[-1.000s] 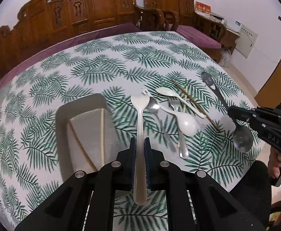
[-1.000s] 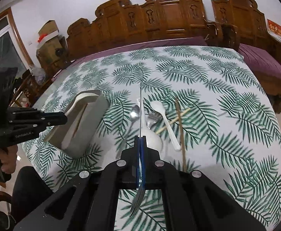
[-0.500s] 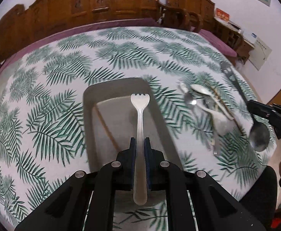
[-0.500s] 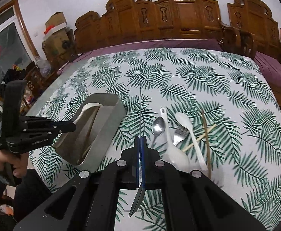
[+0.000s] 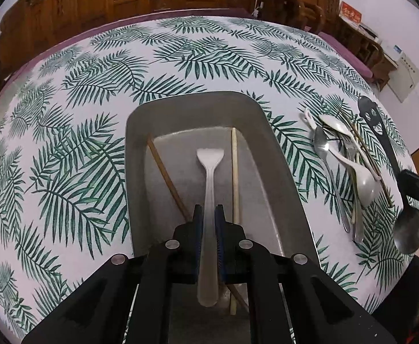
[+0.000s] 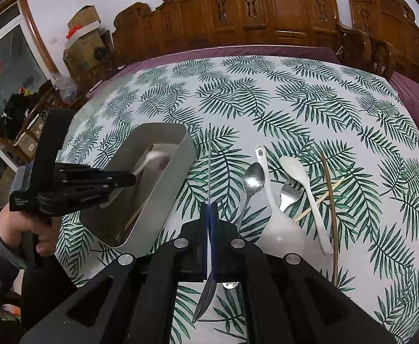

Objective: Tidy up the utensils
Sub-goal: 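Carry the metal fork into the grey tray and open the left tool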

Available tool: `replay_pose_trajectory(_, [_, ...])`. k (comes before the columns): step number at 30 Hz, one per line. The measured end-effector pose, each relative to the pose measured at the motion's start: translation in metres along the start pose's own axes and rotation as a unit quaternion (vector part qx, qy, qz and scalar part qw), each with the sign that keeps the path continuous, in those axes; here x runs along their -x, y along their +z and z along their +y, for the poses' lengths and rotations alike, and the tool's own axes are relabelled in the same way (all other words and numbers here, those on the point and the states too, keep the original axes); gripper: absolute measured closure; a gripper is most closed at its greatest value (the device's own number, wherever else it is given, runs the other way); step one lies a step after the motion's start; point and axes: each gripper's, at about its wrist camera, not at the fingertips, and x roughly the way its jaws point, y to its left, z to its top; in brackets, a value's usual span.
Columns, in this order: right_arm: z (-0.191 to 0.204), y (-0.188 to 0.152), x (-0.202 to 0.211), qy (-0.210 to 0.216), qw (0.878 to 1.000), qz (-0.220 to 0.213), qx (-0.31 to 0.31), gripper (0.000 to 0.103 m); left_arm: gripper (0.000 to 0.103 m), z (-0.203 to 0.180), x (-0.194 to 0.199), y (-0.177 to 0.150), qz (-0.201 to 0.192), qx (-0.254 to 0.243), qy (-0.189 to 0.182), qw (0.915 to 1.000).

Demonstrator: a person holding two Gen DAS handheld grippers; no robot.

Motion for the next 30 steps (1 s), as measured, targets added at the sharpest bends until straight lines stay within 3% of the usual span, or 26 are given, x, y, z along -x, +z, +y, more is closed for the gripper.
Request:
replay_pose_trajectory(16, [0.058, 0.031, -0.026, 0.040, 0.999, -0.004, 0.026, 0.101, 0.089, 0.030, 0.076, -0.033, -0.053, 0.021, -0.014, 0.9983])
replay_pose_trajectory(22, [0.086, 0.042, -0.054, 0.051, 0.998, 0.009, 0.033, 0.101, 0.088, 0.047, 0.098, -0.045, -0.069, 0.030, -0.010, 0.9971])
replay_pose_trajectory(30, [0.111, 0.040, -0.100, 0.033, 0.997, 0.044, 0.054, 0.101, 0.088, 0.068, 0.115, -0.060, -0.075, 0.042, -0.002, 0.9963])
